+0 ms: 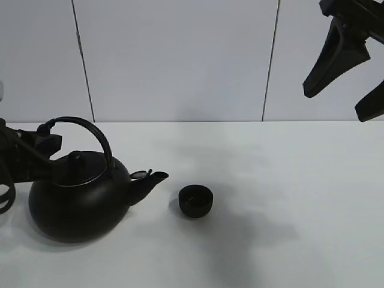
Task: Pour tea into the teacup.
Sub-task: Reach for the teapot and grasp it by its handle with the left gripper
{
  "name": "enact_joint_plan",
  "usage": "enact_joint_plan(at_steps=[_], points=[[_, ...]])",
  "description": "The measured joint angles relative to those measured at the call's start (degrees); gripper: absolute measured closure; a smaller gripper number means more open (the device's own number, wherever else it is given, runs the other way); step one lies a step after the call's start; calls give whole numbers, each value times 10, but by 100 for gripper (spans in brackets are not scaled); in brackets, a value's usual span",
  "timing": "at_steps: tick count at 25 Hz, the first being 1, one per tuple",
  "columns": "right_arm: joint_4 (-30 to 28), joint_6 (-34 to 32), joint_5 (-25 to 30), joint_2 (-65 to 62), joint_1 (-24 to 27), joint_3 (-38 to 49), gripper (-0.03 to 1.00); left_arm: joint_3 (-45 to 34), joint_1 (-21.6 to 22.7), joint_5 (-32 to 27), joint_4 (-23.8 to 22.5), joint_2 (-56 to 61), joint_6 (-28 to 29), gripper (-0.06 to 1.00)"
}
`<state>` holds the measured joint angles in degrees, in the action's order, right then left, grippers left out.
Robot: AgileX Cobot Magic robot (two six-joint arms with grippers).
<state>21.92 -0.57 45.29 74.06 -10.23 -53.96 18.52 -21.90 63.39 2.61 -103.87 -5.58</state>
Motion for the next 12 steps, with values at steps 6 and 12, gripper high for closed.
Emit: enact_joint_plan(at_steps=[6,12], points=[[0,0,-1,0,0,0,48,0,1,3,2,-1,-6,83],[0,0,-1,0,0,0,48,0,0,3,3,-1,1,83]])
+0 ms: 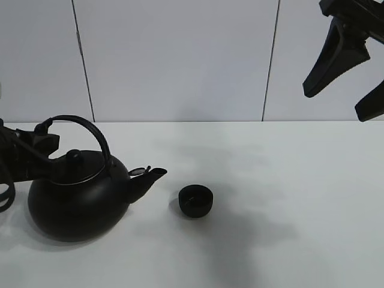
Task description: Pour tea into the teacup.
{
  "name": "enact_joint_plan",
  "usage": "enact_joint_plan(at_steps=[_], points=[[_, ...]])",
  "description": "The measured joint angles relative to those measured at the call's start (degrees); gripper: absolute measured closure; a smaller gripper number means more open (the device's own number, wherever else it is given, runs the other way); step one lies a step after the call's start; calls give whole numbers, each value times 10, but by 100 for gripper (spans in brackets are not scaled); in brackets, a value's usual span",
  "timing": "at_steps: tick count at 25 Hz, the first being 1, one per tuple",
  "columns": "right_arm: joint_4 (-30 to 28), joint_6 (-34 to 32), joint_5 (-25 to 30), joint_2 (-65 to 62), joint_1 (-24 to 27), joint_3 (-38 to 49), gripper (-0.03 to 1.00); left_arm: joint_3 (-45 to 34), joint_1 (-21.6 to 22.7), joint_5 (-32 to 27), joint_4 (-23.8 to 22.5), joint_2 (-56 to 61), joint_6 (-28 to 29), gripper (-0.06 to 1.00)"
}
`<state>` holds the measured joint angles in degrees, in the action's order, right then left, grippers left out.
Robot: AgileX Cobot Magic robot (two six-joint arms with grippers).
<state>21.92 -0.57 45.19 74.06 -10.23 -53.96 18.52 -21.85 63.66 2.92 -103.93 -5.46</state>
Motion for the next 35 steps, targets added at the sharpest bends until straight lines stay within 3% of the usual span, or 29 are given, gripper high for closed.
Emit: enact_joint_plan(at_steps=[8,19,26,31,35], points=[[0,0,0,0,0,0,48,-2,-29,-30,22,26,4,83],[0,0,-1,0,0,0,48,4,-33,-48,23,103,28,83],[0,0,-1,0,0,0,48,67,-58,-176,25,106,30,83],[0,0,-2,0,0,0,48,99,-96,-195,52,106,-6,83],[0,0,-2,0,0,0,48,103,-100,-206,73,106,-36,84]])
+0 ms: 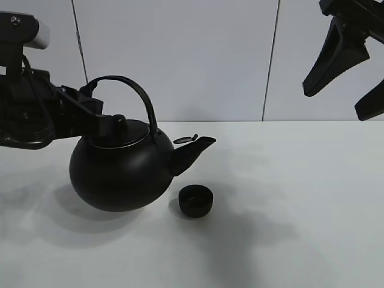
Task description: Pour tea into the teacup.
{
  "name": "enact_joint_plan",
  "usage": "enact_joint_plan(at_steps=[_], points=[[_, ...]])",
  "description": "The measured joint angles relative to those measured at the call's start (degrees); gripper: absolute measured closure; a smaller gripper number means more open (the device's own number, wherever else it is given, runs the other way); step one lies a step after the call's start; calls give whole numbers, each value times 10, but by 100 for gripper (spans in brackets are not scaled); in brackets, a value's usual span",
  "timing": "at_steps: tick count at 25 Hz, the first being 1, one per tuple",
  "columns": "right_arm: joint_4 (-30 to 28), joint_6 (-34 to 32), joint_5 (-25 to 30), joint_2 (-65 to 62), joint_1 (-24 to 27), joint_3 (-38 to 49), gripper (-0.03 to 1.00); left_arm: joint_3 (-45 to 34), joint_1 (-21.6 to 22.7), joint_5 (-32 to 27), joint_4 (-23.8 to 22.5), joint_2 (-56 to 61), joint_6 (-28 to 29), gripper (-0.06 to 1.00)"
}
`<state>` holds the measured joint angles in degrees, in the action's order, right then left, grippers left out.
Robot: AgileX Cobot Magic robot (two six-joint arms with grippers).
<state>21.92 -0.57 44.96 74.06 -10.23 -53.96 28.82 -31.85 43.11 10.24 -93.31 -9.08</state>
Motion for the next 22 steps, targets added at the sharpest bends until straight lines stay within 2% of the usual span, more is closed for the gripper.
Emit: enact_joint_plan(at_steps=[6,13,19,22], points=[[0,0,0,0,0,0,48,0,0,-5,86,-3,-58,84],[0,0,-2,0,0,0,48,0,0,-8,137,-3,-61,84],[0,0,-8,0,0,0,48,0,0,-12,145,-3,-16,84],[0,0,-11,0,0,1,48,0,0,-11,106,-3,-12,84]])
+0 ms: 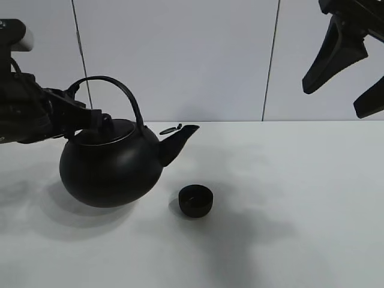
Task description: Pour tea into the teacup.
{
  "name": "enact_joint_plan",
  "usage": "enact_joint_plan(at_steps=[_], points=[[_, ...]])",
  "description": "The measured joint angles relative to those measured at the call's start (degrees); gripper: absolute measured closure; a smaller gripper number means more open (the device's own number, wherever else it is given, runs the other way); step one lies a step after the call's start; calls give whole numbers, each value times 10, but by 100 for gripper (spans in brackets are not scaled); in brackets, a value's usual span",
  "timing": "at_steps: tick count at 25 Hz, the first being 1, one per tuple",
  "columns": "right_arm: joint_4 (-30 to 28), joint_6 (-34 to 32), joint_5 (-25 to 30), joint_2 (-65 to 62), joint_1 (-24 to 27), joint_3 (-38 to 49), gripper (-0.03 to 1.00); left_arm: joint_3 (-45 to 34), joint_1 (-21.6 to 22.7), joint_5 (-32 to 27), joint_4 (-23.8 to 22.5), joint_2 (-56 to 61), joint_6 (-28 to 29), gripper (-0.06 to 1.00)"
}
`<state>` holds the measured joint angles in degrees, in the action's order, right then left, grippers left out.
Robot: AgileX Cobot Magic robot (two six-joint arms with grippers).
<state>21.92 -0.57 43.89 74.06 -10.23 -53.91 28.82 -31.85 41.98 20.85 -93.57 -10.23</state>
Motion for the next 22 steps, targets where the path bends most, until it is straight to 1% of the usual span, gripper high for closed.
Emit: enact_joint_plan(at_steps=[3,5,20,22], points=[[0,0,-1,0,0,0,48,0,0,8,-38,0,1,84],[0,0,-2,0,0,0,48,0,0,12,-47,0,1,84],[0,0,-11,0,0,0,48,22,0,21,-49,-2,16,84],[0,0,-12,0,0,0,48,22,0,27,-59,-6,17,84]])
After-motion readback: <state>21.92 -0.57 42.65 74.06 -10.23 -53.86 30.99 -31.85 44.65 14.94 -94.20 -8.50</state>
